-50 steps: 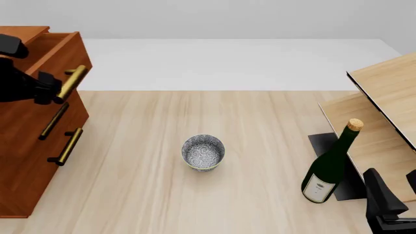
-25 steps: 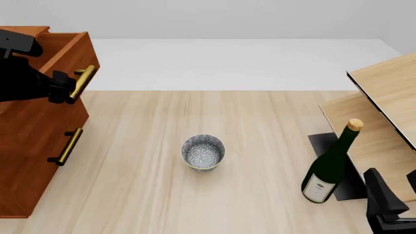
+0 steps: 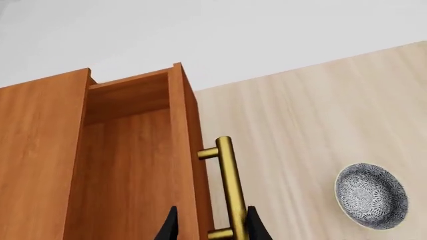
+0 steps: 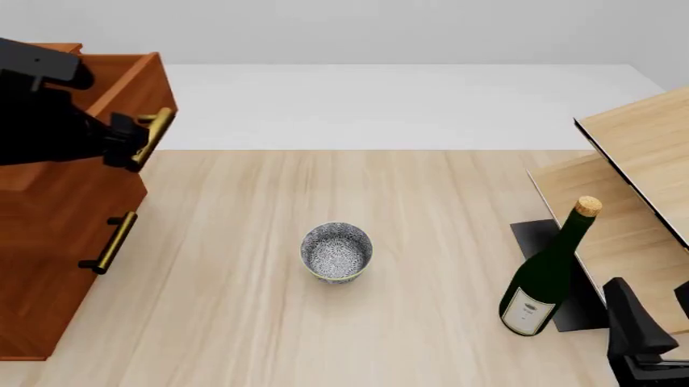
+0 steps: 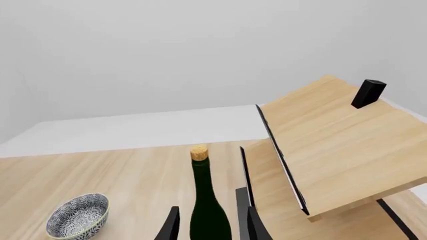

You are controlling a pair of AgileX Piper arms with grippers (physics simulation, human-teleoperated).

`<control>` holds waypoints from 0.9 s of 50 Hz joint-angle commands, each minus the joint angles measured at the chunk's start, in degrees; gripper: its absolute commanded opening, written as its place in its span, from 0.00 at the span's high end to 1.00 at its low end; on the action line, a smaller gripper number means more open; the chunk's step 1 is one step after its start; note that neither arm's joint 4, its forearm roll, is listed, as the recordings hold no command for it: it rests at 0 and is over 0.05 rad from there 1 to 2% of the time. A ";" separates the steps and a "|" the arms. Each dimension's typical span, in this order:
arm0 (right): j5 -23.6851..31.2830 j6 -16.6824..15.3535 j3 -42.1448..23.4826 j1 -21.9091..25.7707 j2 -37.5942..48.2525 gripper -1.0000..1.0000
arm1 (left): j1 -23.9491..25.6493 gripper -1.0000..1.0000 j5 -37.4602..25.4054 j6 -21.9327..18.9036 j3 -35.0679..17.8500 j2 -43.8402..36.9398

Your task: Close the bottom drawer of the cabinet and open the top drawer.

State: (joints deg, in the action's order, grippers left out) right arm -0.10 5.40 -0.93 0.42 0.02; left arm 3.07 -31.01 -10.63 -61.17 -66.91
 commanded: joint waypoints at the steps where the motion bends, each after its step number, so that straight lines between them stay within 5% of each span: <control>1: -0.01 0.06 -0.01 -0.02 0.00 0.00 | 1.85 0.00 0.29 1.21 -0.51 -0.83; 45: -0.04 0.21 -0.05 -0.22 0.00 0.00 | 7.08 0.00 0.26 4.44 -2.53 -1.83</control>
State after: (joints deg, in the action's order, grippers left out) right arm -0.10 5.59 -0.98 0.26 0.02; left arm 8.67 -30.78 -7.06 -62.88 -68.38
